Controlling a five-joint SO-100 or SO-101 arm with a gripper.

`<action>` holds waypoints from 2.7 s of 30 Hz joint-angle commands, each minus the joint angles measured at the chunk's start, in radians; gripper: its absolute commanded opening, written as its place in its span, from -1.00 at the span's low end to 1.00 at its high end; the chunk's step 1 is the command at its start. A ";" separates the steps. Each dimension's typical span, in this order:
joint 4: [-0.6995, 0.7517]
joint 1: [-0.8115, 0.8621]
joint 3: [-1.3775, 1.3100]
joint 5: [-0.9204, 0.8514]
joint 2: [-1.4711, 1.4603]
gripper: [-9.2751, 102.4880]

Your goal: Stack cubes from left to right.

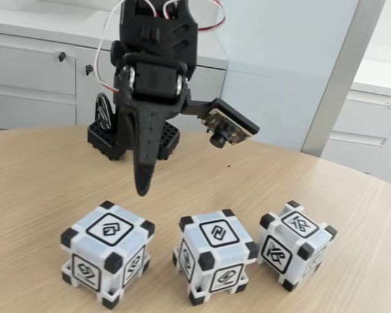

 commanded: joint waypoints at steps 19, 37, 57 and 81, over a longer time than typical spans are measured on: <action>-0.003 -0.299 -0.006 0.002 0.008 -0.83; -0.002 -0.561 -0.067 0.081 -0.012 -0.63; 0.000 -0.574 -0.788 0.215 -0.841 -0.39; -0.002 -0.575 -1.015 0.290 -1.417 -0.21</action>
